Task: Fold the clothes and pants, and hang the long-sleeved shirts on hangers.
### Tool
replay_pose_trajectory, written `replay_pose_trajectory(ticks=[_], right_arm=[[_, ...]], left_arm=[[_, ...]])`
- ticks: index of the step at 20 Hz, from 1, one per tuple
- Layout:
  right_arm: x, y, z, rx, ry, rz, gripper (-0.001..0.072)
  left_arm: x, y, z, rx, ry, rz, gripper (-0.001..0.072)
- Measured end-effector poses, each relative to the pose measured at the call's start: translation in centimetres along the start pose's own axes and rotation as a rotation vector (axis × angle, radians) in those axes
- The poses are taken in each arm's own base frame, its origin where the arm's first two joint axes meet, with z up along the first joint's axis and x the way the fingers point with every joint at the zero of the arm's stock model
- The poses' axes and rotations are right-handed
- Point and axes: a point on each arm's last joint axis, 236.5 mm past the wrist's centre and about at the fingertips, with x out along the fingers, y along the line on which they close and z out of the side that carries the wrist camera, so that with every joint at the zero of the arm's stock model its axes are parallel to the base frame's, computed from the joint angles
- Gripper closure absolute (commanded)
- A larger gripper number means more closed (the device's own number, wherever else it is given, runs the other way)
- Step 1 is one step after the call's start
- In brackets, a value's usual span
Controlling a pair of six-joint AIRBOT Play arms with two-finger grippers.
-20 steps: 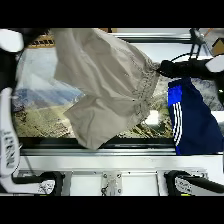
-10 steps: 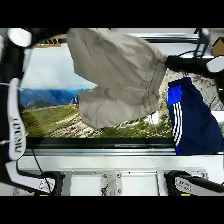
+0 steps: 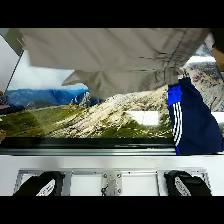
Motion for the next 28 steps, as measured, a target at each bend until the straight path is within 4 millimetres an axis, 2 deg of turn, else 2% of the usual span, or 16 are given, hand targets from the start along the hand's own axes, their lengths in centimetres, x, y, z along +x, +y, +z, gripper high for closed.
replay_pose_trajectory(ticks=[2,5,7,10,11,13,16,18,19,20,21,22,24,25,28], right_arm=[[-2.5,1.9,1.8,-0.015,-0.057,0.018,0.0680],[-4.6,3.6,2.6,0.004,-0.081,0.040,0.0680],[-4.8,4.1,1.7,0.048,-0.045,0.056,0.0680],[-3.3,3.7,-1.5,0.150,0.091,0.069,0.0680],[-2.5,3.3,-3.1,0.190,0.152,0.070,0.0680],[-0.3,1.8,-7.1,0.273,0.306,0.060,0.0681],[3.6,-1.3,-14.1,0.365,0.528,0.012,0.0681],[6.6,-4.1,-19.1,0.403,0.649,-0.046,0.0679],[8.2,-5.5,-21.3,0.421,0.686,-0.075,0.0653],[9.8,-7.2,-23.6,0.442,0.712,-0.110,0.0485],[11.3,-8.9,-25.5,0.454,0.722,-0.143,0.0207],[12.7,-10.4,-26.9,0.467,0.714,-0.171,0.0024],[14.5,-13.4,-28.8,0.492,0.691,-0.225,0.0020],[14.9,-14.9,-29.2,0.498,0.672,-0.253,0.0021],[14.2,-18.4,-27.8,0.480,0.615,-0.308,0.0065]], left_arm=[[-3.3,-2.6,2.8,0.028,-0.062,-0.028,0.0704],[-6.0,-4.5,5.1,0.050,-0.123,-0.046,0.0703],[-6.1,-4.6,5.5,0.049,-0.140,-0.046,0.0704],[-3.2,-2.6,3.4,0.025,-0.091,-0.029,0.0704],[-1.5,-1.4,2.1,0.010,-0.060,-0.018,0.0704],[2.7,1.7,-2.0,-0.028,0.023,0.010,0.0703],[9.7,7.7,-10.6,-0.099,0.156,0.073,0.0704],[13.8,11.4,-16.6,-0.151,0.212,0.111,0.0704],[15.5,12.9,-19.6,-0.172,0.238,0.130,0.0691],[17.0,14.5,-22.8,-0.191,0.263,0.151,0.0426],[18.1,15.7,-25.7,-0.206,0.291,0.167,0.0126],[18.9,16.8,-28.4,-0.220,0.316,0.182,0.0081],[19.4,18.5,-32.8,-0.245,0.385,0.204,0.0079],[19.2,19.3,-34.3,-0.253,0.421,0.214,0.0081],[16.6,22.0,-35.7,-0.281,0.530,0.249,0.0099]])
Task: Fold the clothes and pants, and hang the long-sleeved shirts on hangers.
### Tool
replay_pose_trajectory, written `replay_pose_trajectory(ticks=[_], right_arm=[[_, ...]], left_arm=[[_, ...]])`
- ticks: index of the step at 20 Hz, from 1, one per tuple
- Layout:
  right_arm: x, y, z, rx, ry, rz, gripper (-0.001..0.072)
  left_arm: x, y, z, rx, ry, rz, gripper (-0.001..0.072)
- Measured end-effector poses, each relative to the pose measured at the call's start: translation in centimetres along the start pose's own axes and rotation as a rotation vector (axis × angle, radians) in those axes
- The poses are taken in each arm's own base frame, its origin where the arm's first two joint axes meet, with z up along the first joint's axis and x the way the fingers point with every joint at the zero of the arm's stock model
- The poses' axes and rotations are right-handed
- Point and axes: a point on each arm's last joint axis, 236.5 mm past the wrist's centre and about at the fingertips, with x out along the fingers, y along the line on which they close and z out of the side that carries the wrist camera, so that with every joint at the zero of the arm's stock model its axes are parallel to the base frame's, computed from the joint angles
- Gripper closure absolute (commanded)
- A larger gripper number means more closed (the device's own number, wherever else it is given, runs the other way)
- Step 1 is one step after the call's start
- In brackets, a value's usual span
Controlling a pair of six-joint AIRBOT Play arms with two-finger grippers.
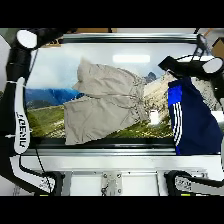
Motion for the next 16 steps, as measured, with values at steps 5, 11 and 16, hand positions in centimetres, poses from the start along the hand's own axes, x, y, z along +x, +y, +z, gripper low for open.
replay_pose_trajectory(ticks=[5,11,16], right_arm=[[-5.9,-0.9,0.9,-0.093,-0.037,-0.036,0.0064],[-10.6,-0.6,-4.0,-0.152,0.017,-0.056,0.0064],[-11.4,-0.9,-7.3,-0.141,0.054,-0.053,0.0064]], left_arm=[[-8.2,7.6,-6.9,-0.080,0.340,0.190,0.0098],[-22.7,15.1,-24.9,-0.275,0.747,0.539,0.0097],[-28.9,15.2,-38.4,-0.548,0.866,0.579,0.0097]])
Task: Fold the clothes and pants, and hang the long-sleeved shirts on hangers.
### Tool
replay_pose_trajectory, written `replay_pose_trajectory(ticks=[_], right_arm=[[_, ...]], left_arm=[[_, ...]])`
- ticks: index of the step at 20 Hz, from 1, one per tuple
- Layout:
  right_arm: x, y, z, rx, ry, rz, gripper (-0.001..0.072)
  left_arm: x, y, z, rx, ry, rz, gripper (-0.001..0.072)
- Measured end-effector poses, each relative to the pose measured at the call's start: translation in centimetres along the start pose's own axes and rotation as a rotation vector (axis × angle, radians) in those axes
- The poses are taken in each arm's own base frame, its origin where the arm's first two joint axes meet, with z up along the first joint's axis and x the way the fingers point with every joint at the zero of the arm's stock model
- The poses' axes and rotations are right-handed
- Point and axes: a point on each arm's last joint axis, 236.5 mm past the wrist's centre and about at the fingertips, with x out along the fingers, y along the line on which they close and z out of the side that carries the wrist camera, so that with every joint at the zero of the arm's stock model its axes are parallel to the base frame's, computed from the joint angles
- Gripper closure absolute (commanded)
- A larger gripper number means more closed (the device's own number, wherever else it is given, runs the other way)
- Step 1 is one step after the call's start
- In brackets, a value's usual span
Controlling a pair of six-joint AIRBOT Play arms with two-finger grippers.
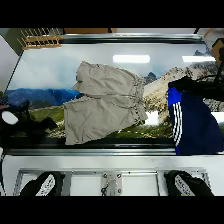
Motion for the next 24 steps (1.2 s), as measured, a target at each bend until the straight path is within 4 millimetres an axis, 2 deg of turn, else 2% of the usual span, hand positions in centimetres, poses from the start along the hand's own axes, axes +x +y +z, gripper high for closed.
replay_pose_trajectory(ticks=[2,5,8,12,13,14,15,16,18,20,22,24], right_arm=[[0.0,0.4,-0.4,0.011,0.002,0.019,0.0064],[-0.1,1.1,-0.6,0.028,0.000,0.047,0.0064],[-0.1,1.4,-0.6,0.037,0.000,0.060,0.0064],[-0.1,1.5,-0.6,0.041,-0.001,0.067,0.0064],[-0.1,1.5,-0.7,0.042,-0.001,0.068,0.0064],[-0.1,1.5,-0.6,0.043,-0.001,0.068,0.0064],[-0.1,1.5,-0.7,0.043,-0.001,0.068,0.0064],[-0.1,1.5,-0.7,0.043,0.001,0.068,0.0063],[0.0,1.2,-1.2,0.037,0.019,0.056,0.0063],[0.6,0.2,-2.9,0.044,0.071,0.028,0.0062],[1.9,-1.6,-5.8,0.123,0.147,-0.019,0.0061],[3.8,-3.4,-9.7,0.238,0.233,-0.059,0.0061]], left_arm=[[2.0,0.5,-2.3,-0.059,0.020,-0.053,0.0097],[4.2,0.3,-4.2,-0.103,0.028,-0.104,0.0097],[5.7,-0.6,-5.2,-0.087,0.055,-0.122,0.0097],[7.3,-2.8,-5.4,-0.053,0.095,-0.149,0.0099],[7.6,-3.4,-5.5,-0.045,0.115,-0.157,0.0178],[7.9,-3.9,-5.5,-0.034,0.129,-0.158,0.0456],[8.4,-4.2,-5.5,-0.021,0.140,-0.152,0.0597],[8.6,-4.6,-5.4,-0.013,0.151,-0.150,0.0704],[8.7,-5.6,-5.1,0.007,0.157,-0.157,0.0704],[8.4,-6.5,-4.4,0.034,0.145,-0.166,0.0704],[7.6,-7.6,-3.9,0.068,0.121,-0.181,0.0704],[6.6,-8.7,-3.4,0.101,0.090,-0.197,0.0703]])
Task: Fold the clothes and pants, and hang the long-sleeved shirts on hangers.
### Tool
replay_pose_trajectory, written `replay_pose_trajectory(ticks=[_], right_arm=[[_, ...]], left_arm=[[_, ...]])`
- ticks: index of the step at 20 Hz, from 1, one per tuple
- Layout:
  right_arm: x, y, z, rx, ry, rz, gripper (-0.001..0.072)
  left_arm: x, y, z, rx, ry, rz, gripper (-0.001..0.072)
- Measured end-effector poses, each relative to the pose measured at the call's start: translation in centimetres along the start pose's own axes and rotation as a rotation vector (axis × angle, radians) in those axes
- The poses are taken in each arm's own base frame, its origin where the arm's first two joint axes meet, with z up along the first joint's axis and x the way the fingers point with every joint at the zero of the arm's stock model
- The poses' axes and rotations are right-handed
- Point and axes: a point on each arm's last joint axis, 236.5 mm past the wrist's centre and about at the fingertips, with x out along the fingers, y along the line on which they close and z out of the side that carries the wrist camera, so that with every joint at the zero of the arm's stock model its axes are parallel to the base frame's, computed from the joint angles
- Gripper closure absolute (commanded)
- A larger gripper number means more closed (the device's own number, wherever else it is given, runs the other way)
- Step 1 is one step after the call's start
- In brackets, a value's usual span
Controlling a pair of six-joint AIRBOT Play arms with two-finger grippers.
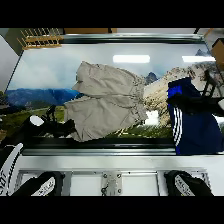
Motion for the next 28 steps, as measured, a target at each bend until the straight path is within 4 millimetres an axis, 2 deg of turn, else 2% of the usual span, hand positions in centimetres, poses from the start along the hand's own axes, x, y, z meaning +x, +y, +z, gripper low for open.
replay_pose_trajectory(ticks=[3,6,11,14,15,16,18,19,22,24,26,28], right_arm=[[5.0,-2.2,-4.1,0.185,0.099,0.010,0.0061],[9.5,-2.2,-6.5,0.290,0.138,0.049,0.0062],[15.1,0.2,-7.8,0.348,0.122,0.112,0.0062],[17.1,1.5,-7.7,0.361,0.094,0.135,0.0064],[17.6,1.7,-7.7,0.356,0.087,0.135,0.0118],[18.0,1.9,-7.7,0.351,0.078,0.132,0.0288],[18.5,1.9,-7.5,0.324,0.063,0.124,0.0571],[18.6,2.0,-7.5,0.298,0.061,0.124,0.0680],[18.4,2.9,-6.4,0.209,0.032,0.145,0.0681],[17.1,4.5,-4.7,0.113,-0.007,0.176,0.0681],[14.3,7.2,-1.9,-0.027,-0.069,0.222,0.0682],[9.3,11.1,1.8,-0.175,-0.159,0.288,0.0682]], left_arm=[[-1.2,-1.4,0.7,0.041,-0.053,-0.018,0.0703],[-2.1,-2.2,1.3,0.068,-0.102,-0.031,0.0703],[-3.1,-2.9,1.8,0.090,-0.148,-0.044,0.0704],[-3.4,-3.0,1.8,0.097,-0.157,-0.047,0.0703],[-3.4,-3.1,1.8,0.098,-0.159,-0.047,0.0704],[-3.5,-3.1,1.9,0.098,-0.162,-0.047,0.0703],[-3.5,-3.1,1.9,0.099,-0.163,-0.048,0.0704],[-3.5,-3.1,1.9,0.099,-0.164,-0.048,0.0704],[-3.7,-3.2,2.1,0.099,-0.169,-0.050,0.0704],[-4.8,-3.7,3.1,0.100,-0.206,-0.059,0.0705],[-8.2,-5.1,5.3,0.119,-0.296,-0.085,0.0704],[-14.2,-7.9,7.9,0.162,-0.441,-0.132,0.0704]])
